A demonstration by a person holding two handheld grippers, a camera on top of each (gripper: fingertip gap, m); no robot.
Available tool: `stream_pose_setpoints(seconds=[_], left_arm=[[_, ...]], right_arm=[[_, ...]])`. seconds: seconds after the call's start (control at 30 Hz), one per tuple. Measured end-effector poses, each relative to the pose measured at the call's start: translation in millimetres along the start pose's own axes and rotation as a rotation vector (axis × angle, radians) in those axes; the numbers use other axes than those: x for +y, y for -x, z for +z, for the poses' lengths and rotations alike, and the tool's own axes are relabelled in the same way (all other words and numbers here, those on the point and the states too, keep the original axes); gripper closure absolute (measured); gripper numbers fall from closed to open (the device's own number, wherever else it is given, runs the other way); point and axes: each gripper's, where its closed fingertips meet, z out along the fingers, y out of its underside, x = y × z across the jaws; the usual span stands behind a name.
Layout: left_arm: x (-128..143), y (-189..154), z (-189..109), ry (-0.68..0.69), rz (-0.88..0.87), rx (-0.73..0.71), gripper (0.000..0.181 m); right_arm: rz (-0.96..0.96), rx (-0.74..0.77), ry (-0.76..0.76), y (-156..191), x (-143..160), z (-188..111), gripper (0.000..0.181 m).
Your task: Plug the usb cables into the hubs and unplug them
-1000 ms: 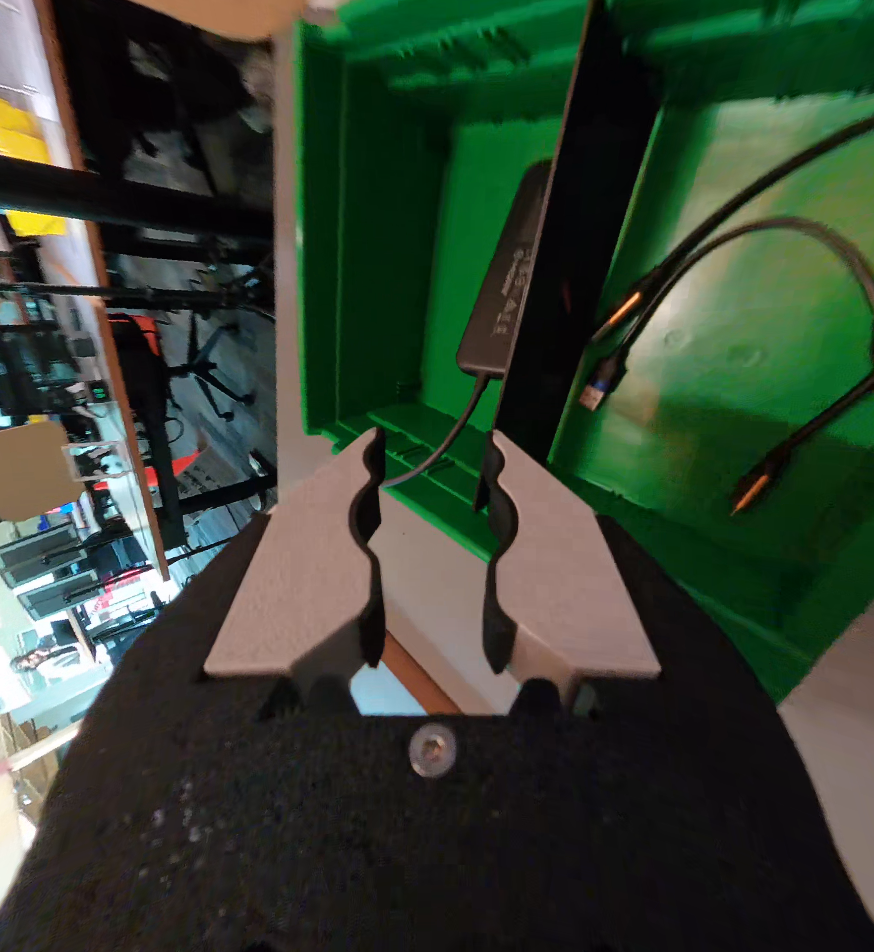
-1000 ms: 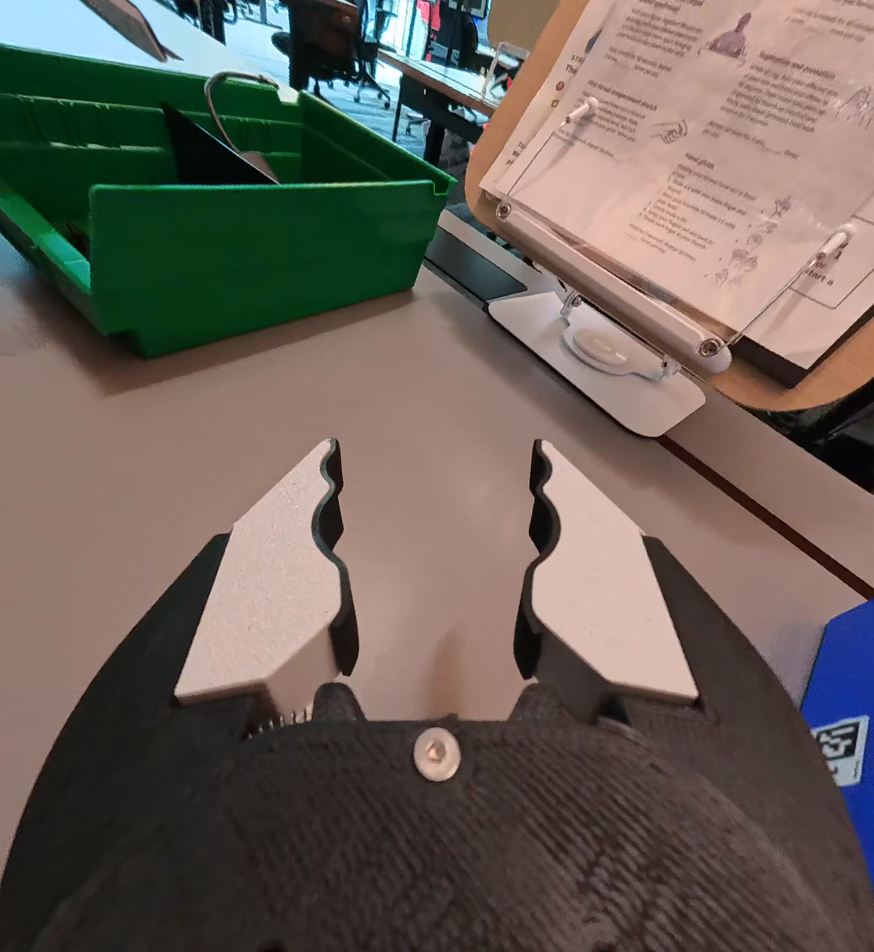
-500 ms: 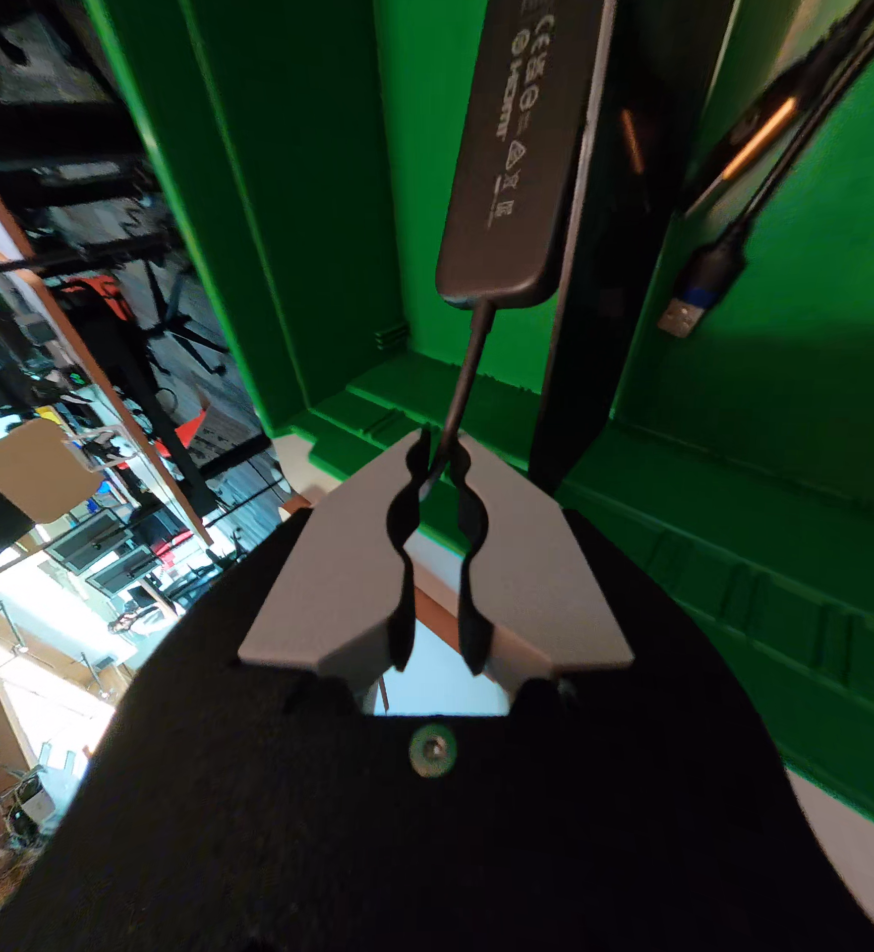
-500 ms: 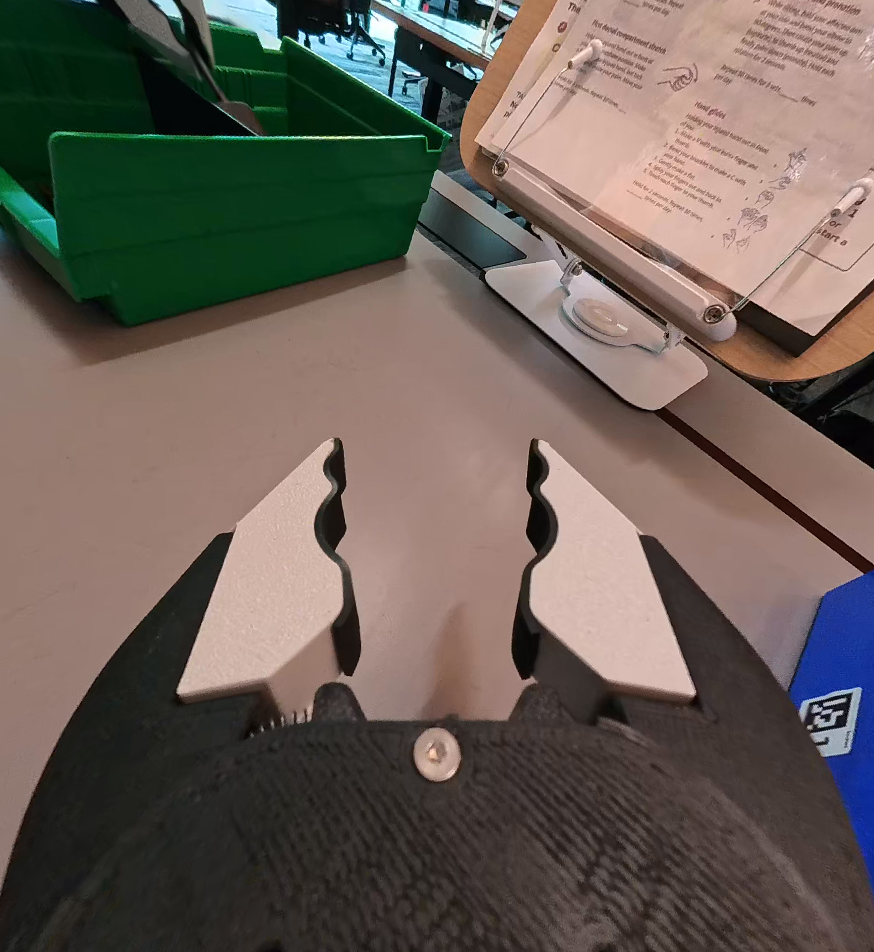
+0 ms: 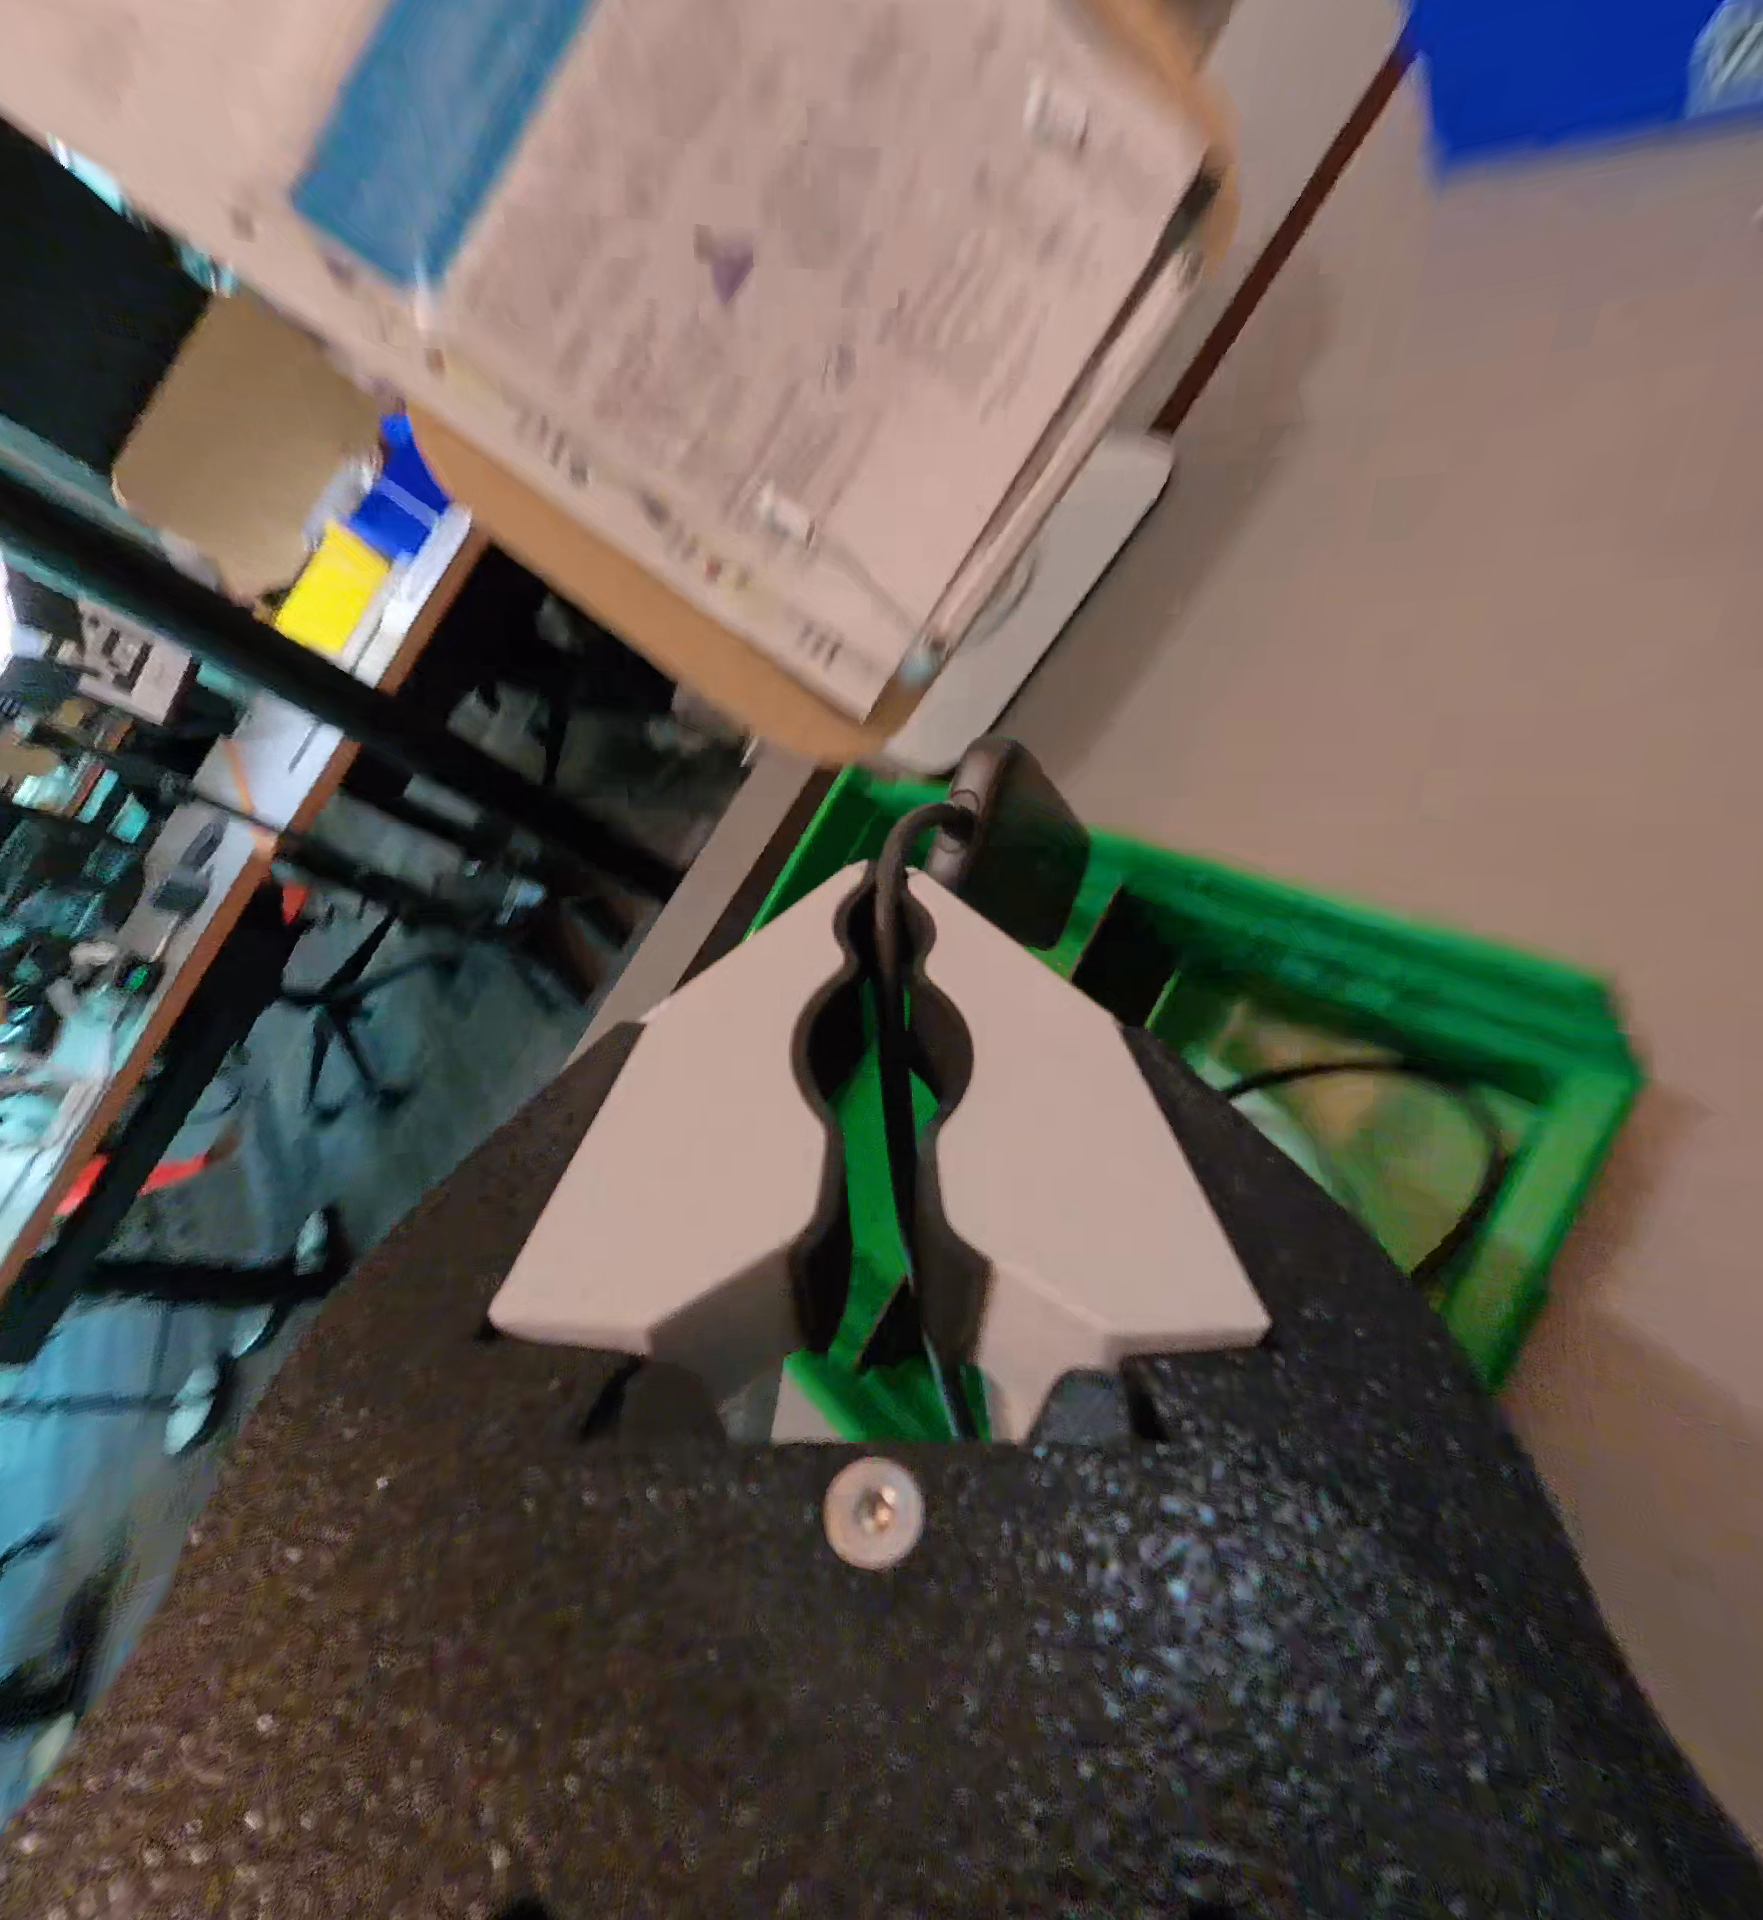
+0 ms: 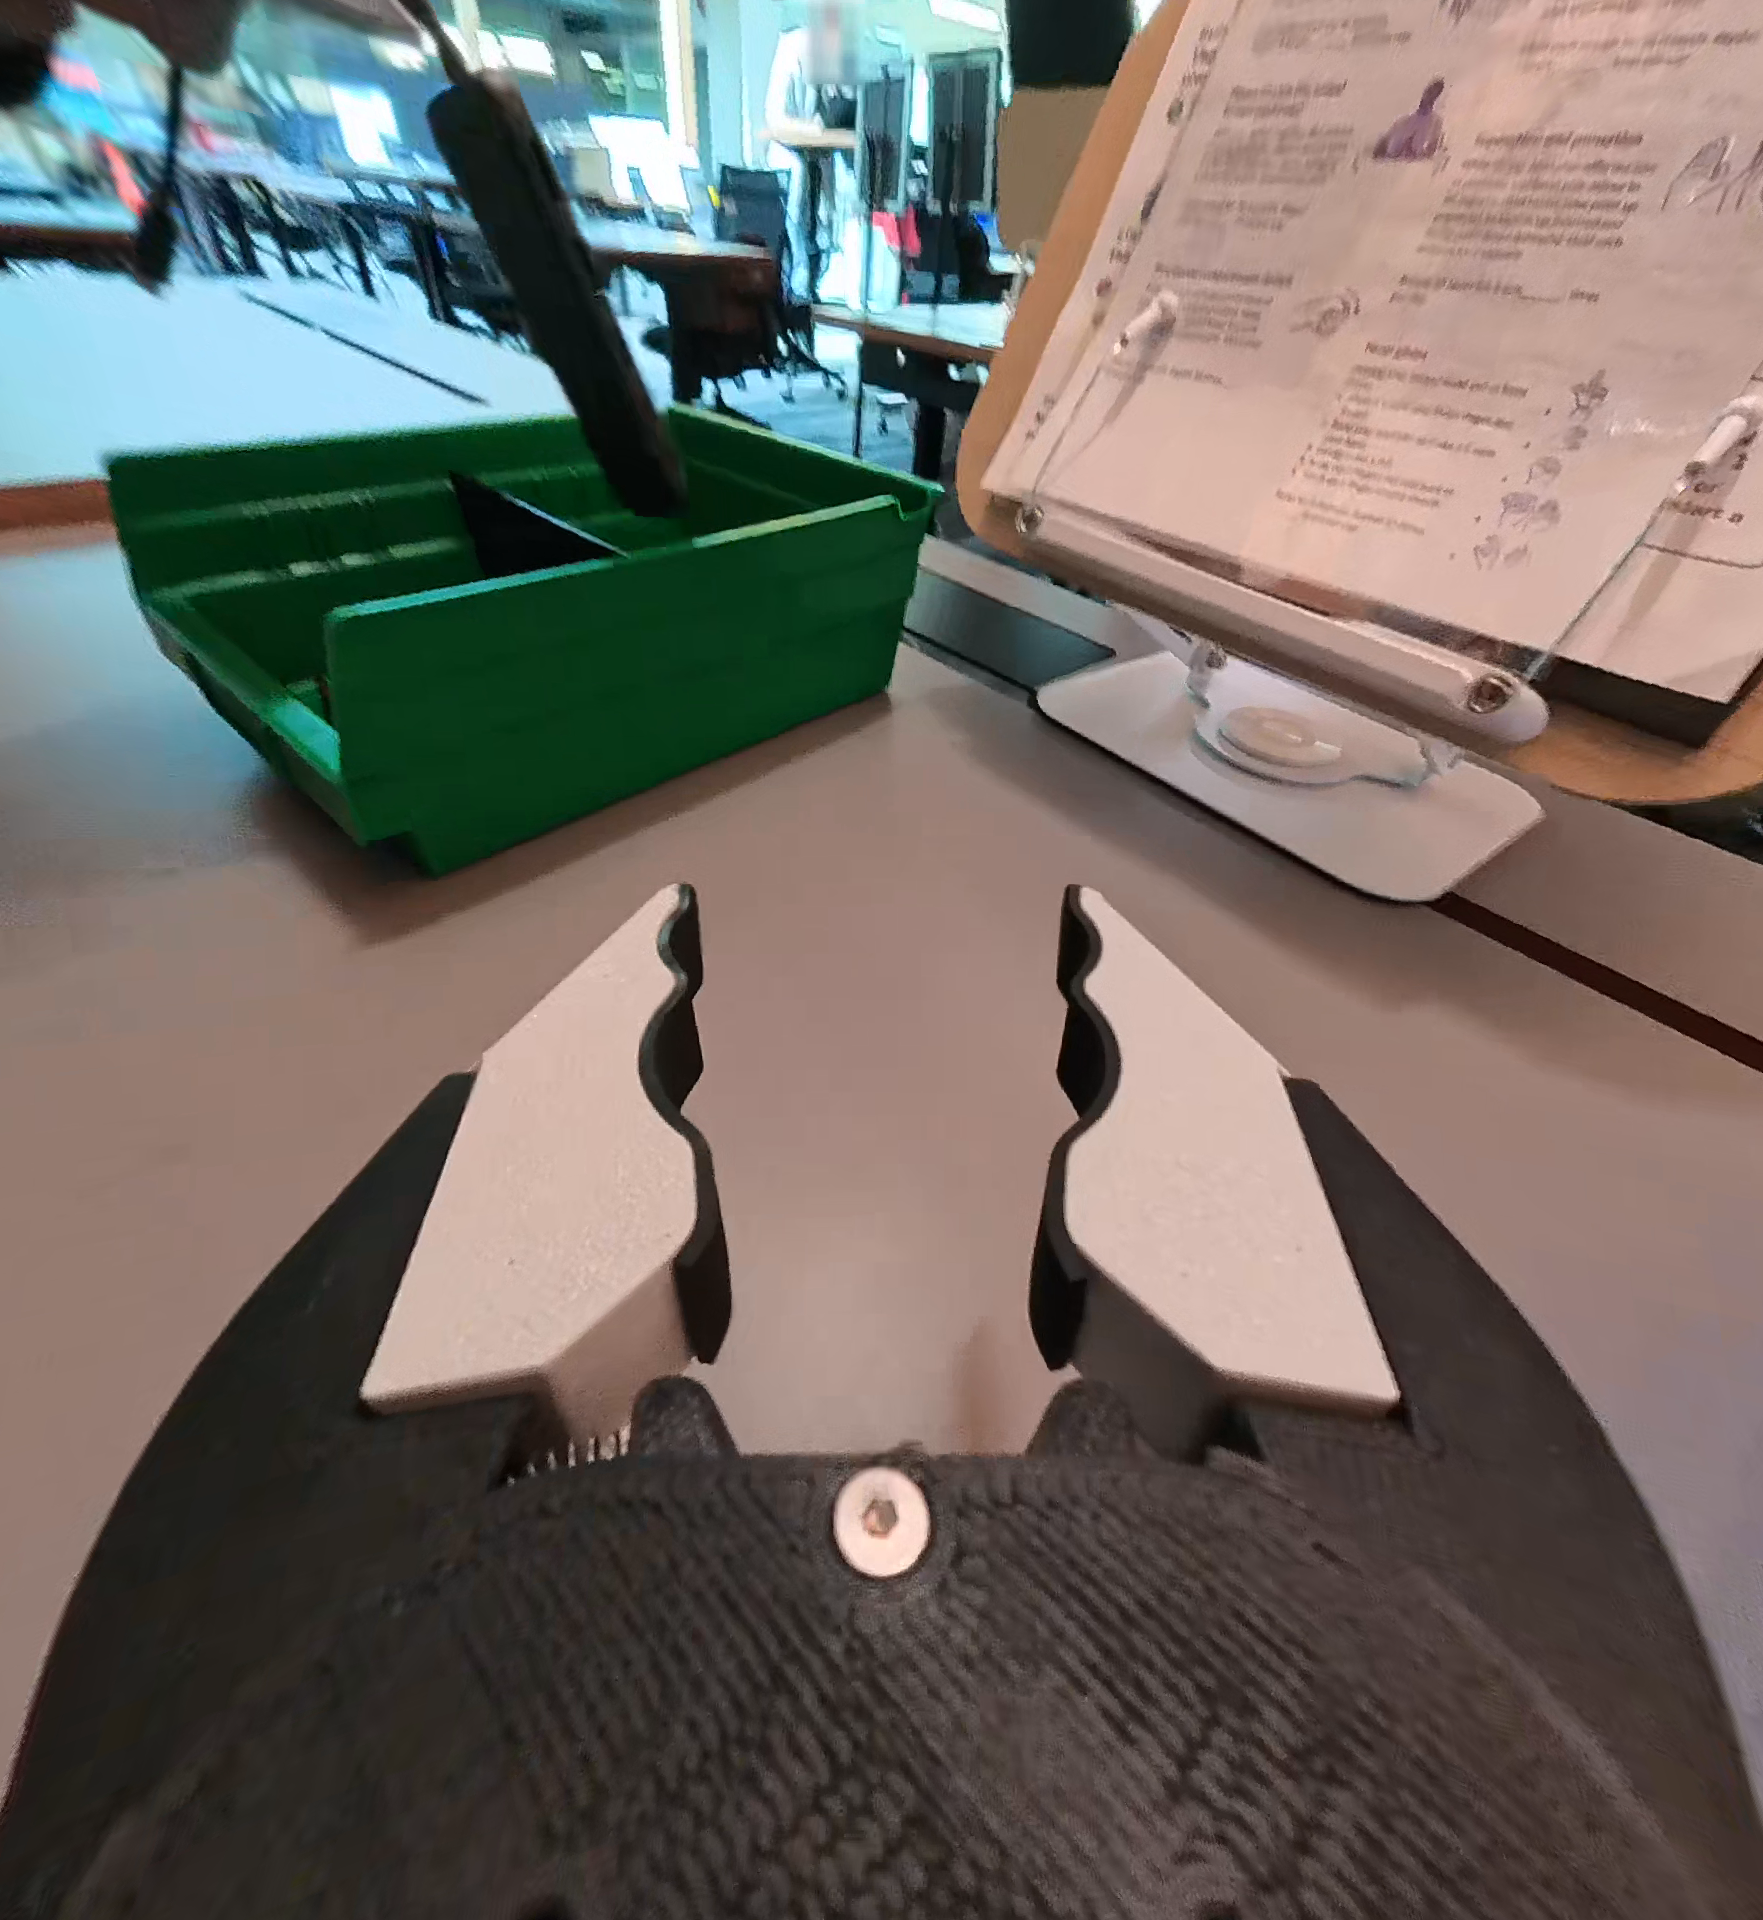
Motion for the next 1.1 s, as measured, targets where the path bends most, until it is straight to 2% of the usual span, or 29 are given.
stream_pose_setpoints(seconds=[0.03, 0.2, 0.27, 0.37, 0.43, 0.53, 0.63, 0.73, 0.77, 0.8, 0.83, 0.97, 1.1], left_arm=[[-15, -8, -6, -0.064, -0.026, 0.016, 0.181], [-76, -67, -25, -0.346, -0.166, 0.178, 0.181], [-90, -92, -22, -0.402, -0.193, 0.247, 0.181], [-110, -129, -15, -0.490, -0.199, 0.345, 0.181], [-116, -146, -9, -0.536, -0.147, 0.381, 0.181], [-120, -160, -5, -0.595, -0.131, 0.440, 0.181], [-116, -168, 2, -0.644, -0.114, 0.451, 0.181], [-94, -171, 21, -0.541, -0.013, 0.387, 0.181], [-88, -170, 27, -0.482, 0.032, 0.334, 0.170], [-85, -171, 31, -0.423, 0.084, 0.288, 0.151], [-85, -174, 33, -0.374, 0.143, 0.254, 0.144], [-100, -220, 42, -0.216, 0.460, 0.251, 0.143], [-103, -224, 78, -0.009, 0.882, 0.014, 0.146]], right_arm=[[0.010, -0.025, -0.025, 5, -4, 0, 0.112], [-0.089, -0.036, -0.155, 20, -29, -4, 0.102], [-0.163, -0.027, -0.207, 28, -38, -6, 0.096], [-0.264, -0.056, -0.300, 47, -52, -10, 0.097], [-0.310, -0.115, -0.340, 63, -57, -13, 0.111], [-0.336, -0.166, -0.330, 70, -50, -15, 0.166], [-0.352, -0.181, -0.259, 65, -40, -15, 0.171], [-0.444, -0.118, -0.173, 50, -29, -15, 0.171], [-0.472, -0.085, -0.132, 44, -22, -13, 0.171], [-0.508, -0.033, -0.095, 35, -17, -12, 0.171], [-0.550, 0.011, -0.052, 26, -12, -12, 0.171], [-0.784, 0.255, 0.087, -4, -10, -15, 0.171], [-0.937, 0.362, 0.152, -7, -14, -13, 0.171]])
